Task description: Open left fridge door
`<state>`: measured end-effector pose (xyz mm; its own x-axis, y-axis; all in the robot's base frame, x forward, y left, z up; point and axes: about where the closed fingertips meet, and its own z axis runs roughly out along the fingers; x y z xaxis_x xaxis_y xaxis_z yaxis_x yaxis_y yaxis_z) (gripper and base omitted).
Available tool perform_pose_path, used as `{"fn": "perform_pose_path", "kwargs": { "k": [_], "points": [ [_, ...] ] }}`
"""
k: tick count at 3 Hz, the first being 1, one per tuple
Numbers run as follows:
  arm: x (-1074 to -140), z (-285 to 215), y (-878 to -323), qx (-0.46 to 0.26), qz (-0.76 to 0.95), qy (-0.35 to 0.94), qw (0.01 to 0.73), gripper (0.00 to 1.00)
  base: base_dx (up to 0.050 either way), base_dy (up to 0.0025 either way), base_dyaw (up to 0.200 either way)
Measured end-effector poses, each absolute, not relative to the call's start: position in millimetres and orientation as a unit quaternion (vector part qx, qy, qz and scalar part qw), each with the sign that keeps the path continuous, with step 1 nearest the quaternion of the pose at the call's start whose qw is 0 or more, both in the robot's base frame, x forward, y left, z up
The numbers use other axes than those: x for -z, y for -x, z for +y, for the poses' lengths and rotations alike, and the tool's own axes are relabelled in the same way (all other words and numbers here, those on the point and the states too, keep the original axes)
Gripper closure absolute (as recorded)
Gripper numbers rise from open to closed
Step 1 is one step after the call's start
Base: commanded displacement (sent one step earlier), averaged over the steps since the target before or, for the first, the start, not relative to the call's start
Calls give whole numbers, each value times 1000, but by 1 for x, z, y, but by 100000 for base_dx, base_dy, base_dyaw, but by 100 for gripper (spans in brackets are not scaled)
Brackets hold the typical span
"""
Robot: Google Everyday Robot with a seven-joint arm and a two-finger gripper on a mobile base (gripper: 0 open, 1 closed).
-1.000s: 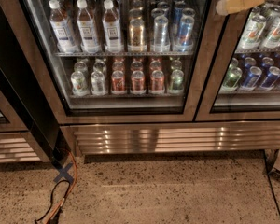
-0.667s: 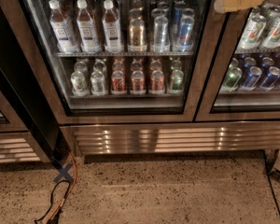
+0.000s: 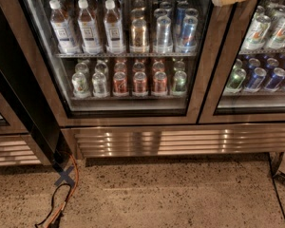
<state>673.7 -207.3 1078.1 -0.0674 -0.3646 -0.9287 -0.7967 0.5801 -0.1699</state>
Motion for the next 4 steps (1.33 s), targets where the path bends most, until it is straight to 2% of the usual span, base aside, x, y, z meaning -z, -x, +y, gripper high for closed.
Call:
{"fn": "perform_pose_path", "kwargs": {
  "k": [1,2,3,4],
  "points": [
    [-1078,-207,-674,-199,703,413,544,0,0,0,0],
    [-1078,-207,-674,-199,703,413,544,19,0,0,0],
    [-1078,-207,-674,-199,703,413,544,24,0,0,0],
    [-1078,-207,-674,-199,703,413,544,14,0,0,0]
  ]
}}
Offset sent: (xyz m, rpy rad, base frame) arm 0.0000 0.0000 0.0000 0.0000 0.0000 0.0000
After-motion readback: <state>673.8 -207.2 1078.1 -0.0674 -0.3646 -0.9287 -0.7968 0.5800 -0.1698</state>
